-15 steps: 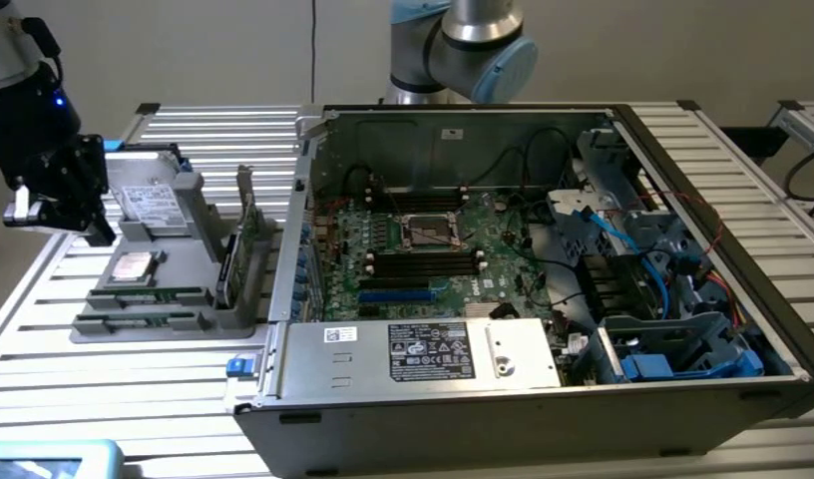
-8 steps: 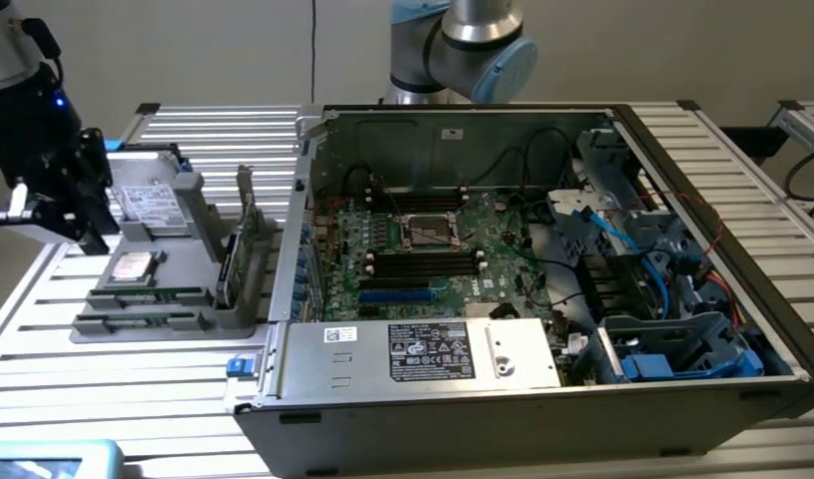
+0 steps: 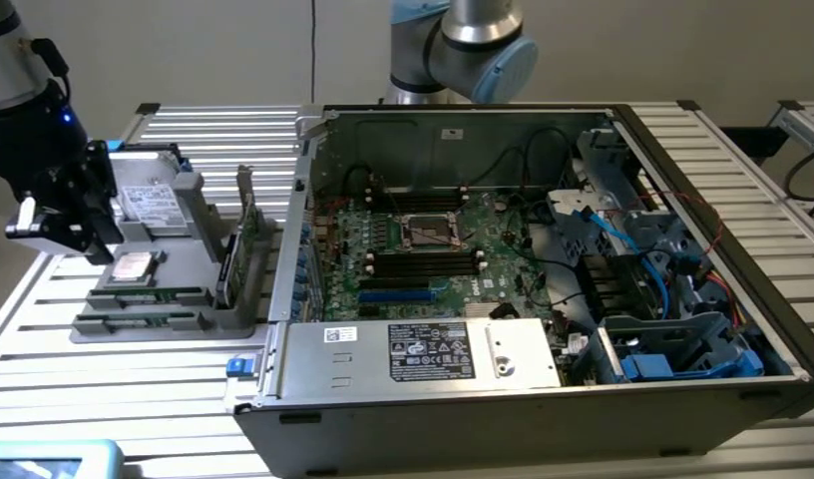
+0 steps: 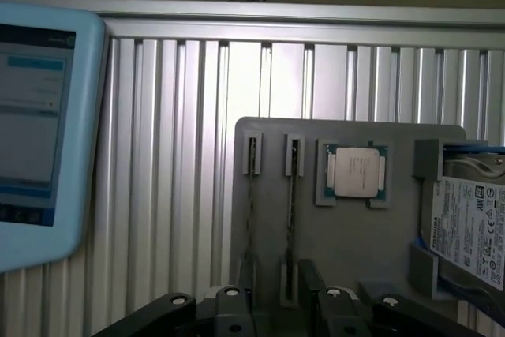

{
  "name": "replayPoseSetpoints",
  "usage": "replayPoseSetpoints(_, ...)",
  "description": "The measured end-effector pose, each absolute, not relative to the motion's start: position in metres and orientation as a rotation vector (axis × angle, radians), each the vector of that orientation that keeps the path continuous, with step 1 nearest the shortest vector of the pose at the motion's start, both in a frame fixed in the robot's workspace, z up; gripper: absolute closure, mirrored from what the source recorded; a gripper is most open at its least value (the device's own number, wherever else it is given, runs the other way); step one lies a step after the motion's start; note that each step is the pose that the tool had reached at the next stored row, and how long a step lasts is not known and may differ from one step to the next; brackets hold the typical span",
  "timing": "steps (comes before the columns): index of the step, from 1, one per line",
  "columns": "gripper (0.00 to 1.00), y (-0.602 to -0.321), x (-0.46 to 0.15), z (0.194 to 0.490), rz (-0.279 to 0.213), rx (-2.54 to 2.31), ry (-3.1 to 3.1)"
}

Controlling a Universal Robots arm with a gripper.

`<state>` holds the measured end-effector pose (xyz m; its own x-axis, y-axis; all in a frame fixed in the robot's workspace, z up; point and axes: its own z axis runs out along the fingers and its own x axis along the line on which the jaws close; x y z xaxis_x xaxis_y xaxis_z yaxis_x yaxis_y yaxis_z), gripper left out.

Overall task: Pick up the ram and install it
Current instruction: 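Pick up the ram and move it above insertion slot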

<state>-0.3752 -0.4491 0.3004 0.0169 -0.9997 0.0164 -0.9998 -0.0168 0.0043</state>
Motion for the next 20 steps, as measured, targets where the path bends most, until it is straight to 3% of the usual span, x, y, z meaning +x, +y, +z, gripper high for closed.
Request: replayPoseSetpoints(20,0.64,-0.466,-0.374,0.270,0.009,2.225,-2.194)
